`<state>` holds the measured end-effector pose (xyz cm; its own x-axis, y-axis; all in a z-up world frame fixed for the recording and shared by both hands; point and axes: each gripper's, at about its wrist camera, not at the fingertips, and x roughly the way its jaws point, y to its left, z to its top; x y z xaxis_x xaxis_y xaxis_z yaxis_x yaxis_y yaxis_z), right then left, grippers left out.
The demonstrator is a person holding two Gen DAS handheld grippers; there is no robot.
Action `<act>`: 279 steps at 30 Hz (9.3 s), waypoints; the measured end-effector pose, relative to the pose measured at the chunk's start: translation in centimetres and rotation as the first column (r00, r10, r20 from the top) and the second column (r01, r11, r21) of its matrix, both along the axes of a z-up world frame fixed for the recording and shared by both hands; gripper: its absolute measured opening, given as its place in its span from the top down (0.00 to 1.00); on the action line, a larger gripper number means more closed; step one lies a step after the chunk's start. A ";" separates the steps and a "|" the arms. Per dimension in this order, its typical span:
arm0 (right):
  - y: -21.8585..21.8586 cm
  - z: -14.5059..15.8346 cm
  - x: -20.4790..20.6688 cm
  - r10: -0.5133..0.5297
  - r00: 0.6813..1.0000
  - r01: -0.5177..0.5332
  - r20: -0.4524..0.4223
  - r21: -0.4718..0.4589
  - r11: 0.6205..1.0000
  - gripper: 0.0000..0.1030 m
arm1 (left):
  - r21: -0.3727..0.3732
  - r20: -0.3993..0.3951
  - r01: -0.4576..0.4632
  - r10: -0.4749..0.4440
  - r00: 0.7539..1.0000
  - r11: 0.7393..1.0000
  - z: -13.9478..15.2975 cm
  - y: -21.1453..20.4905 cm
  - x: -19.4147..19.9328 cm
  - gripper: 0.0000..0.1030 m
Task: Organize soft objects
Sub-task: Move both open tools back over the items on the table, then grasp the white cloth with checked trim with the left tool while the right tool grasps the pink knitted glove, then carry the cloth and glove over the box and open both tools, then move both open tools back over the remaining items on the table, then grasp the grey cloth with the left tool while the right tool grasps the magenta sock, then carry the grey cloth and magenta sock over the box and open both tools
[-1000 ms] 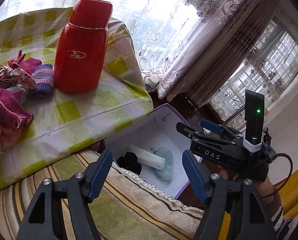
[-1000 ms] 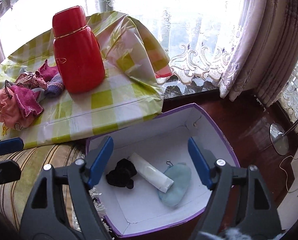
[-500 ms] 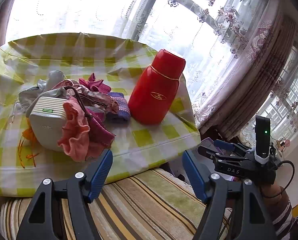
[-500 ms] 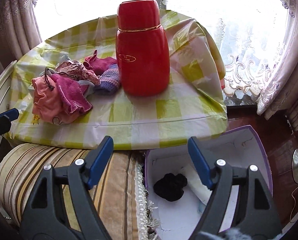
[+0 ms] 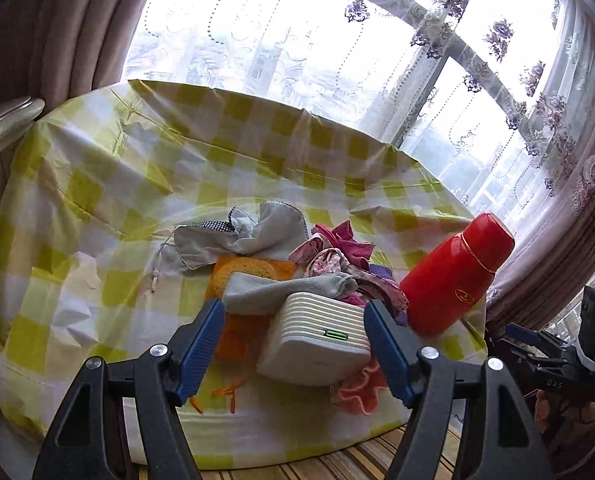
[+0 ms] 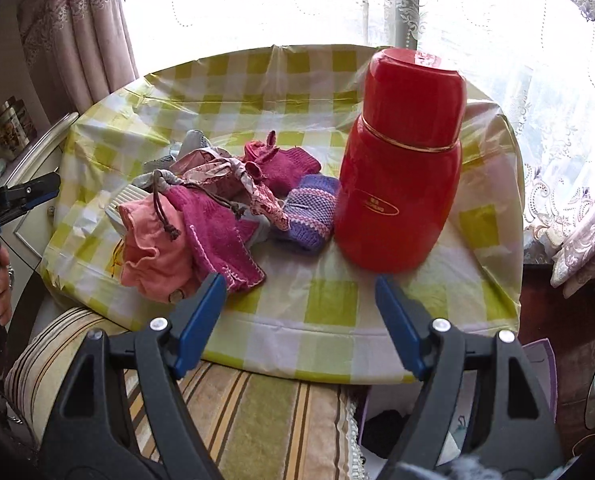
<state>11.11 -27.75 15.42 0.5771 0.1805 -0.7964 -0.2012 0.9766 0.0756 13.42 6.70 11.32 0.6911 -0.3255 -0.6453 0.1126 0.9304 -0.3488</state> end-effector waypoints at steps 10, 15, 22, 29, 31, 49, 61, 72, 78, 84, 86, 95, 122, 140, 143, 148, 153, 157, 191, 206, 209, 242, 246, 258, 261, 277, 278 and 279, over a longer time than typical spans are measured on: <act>4.3 0.0 9.8 0.048 0.997 -0.045 -0.054 0.048 0.998 0.22 | 0.069 -0.160 0.033 -0.022 0.987 0.997 -4.3 2.7 12.6 0.26; 5.8 -0.8 14.1 0.031 0.995 -0.027 -0.090 0.045 0.999 0.21 | 0.108 -0.243 0.100 -0.072 0.967 0.989 -6.8 1.8 18.7 0.22; 8.0 -3.0 19.1 0.028 0.990 -0.024 -0.140 0.027 0.999 0.20 | 0.178 -0.369 0.239 -0.160 0.916 0.955 -11.3 -1.6 23.9 0.19; 8.7 -7.7 22.4 0.004 0.973 -0.002 -0.230 0.011 1.000 0.20 | 0.244 -0.401 0.287 -0.173 0.900 0.926 -14.5 -2.6 23.8 0.68; 8.7 -9.0 22.7 0.003 0.967 0.000 -0.253 0.013 1.000 0.20 | 0.192 -0.385 0.262 -0.173 0.907 0.946 -14.0 -1.8 23.5 0.84; 8.4 -13.2 22.8 0.017 0.966 -0.018 -0.259 -0.003 1.000 0.86 | 0.026 -0.120 -0.038 0.041 0.992 0.999 -5.9 5.6 15.6 0.96; 7.4 -4.6 16.3 0.050 0.999 -0.050 -0.010 -0.004 0.999 0.92 | 0.076 0.039 -0.123 0.121 0.992 0.989 0.1 6.3 9.8 0.96; 3.8 1.8 7.0 0.019 0.993 -0.026 0.120 0.059 0.998 0.92 | 0.075 0.164 -0.076 0.063 0.985 0.994 6.4 3.5 2.1 0.96; -0.4 1.9 1.1 -0.040 0.993 0.034 0.108 0.061 0.998 0.92 | 0.051 0.200 0.065 -0.074 0.977 0.997 8.3 -1.1 -2.2 0.96; -6.0 1.3 -3.3 -0.153 0.985 0.150 0.080 0.037 0.988 0.92 | 0.015 0.176 0.263 -0.262 0.949 0.965 7.4 -8.9 -5.3 0.96; -7.6 1.2 -4.8 -0.188 0.979 0.186 0.079 0.025 0.982 0.92 | -0.002 0.155 0.335 -0.331 0.931 0.942 6.6 -12.1 -6.1 0.96; -15.0 0.5 -9.7 -0.380 0.922 0.384 0.069 -0.058 0.921 0.92 | -0.073 0.045 0.555 -0.553 0.832 0.829 2.4 -25.0 -8.9 0.96; -18.1 0.1 -13.7 -0.490 0.854 0.506 0.176 -0.064 0.860 0.25 | 0.182 -0.011 0.534 -0.541 0.841 0.826 -2.2 -27.8 -12.7 0.43; -3.7 -3.3 -5.3 -0.099 0.995 0.099 -0.013 0.046 0.994 0.25 | -0.004 -0.023 0.052 -0.053 0.998 0.999 -2.0 -5.9 -6.1 0.43; -1.9 -3.8 -4.1 -0.036 0.999 0.037 -0.026 0.041 0.998 0.25 | -0.083 -0.053 0.003 -0.007 0.999 0.997 -2.7 -2.8 -4.6 0.43; 0.9 -4.7 -2.4 0.064 0.997 -0.063 -0.034 0.010 0.998 0.25 | -0.285 -0.192 -0.110 0.056 0.980 0.952 -5.4 1.5 -1.2 0.43; 3.1 -5.5 -1.2 0.141 0.990 -0.142 -0.020 -0.016 0.990 0.25 | -0.491 -0.316 -0.213 0.056 0.947 0.844 -8.7 4.1 2.4 0.43; 4.7 -6.6 -0.4 0.203 0.979 -0.203 -0.028 -0.036 0.978 0.25 | -0.584 -0.406 -0.297 0.045 0.913 0.755 -11.8 5.3 4.8 0.43; 5.4 -8.7 2.9 0.198 0.980 -0.198 -0.005 -0.006 0.980 0.90 | -0.794 -0.258 -0.182 -0.050 0.965 0.580 -11.3 4.3 9.7 0.92; -0.6 -2.3 -2.1 0.032 0.994 -0.037 0.105 0.045 0.998 0.91 | -0.795 0.022 0.090 -0.120 0.993 0.600 -1.7 1.1 5.4 0.92; -1.9 -1.4 -3.2 0.003 0.993 -0.009 0.120 0.048 0.999 0.91 | -0.791 0.068 0.153 -0.163 0.984 0.593 0.0 -0.3 4.0 0.92; -5.3 -12.9 -0.9 0.015 0.976 -0.033 -0.217 -0.082 0.996 0.88 | -0.682 0.008 0.354 -0.478 0.879 0.640 -1.6 -13.7 -6.8 0.92; -7.7 -10.7 -3.1 -0.044 0.986 0.035 -0.163 -0.055 0.998 0.90 | -0.677 0.024 0.396 -0.519 0.855 0.621 -0.7 -15.9 -6.8 0.92; -17.9 -3.2 -8.7 -0.317 0.948 0.314 -0.021 -0.080 0.946 0.90 | -0.685 0.078 0.555 -0.710 0.700 0.473 1.0 -26.6 -8.1 0.92; -20.1 -2.4 -10.1 -0.375 0.927 0.373 -0.009 -0.085 0.924 0.90 | -0.678 0.078 0.584 -0.747 0.660 0.445 0.8 -29.6 -8.6 0.92; -22.5 -3.9 -12.6 -0.454 0.887 0.449 -0.088 -0.066 0.891 0.52 | -0.135 -0.015 0.593 -0.600 0.800 0.794 -1.5 -29.2 -10.4 0.31; -21.9 -3.9 -12.4 -0.440 0.894 0.436 -0.088 -0.059 0.898 0.52 | -0.095 -0.011 0.585 -0.589 0.808 0.805 -1.5 -28.6 -10.6 0.31; -21.3 -3.8 -12.2 -0.425 0.901 0.422 -0.087 -0.056 0.905 0.52 | -0.054 -0.011 0.573 -0.575 0.818 0.817 -1.6 -28.0 -10.7 0.31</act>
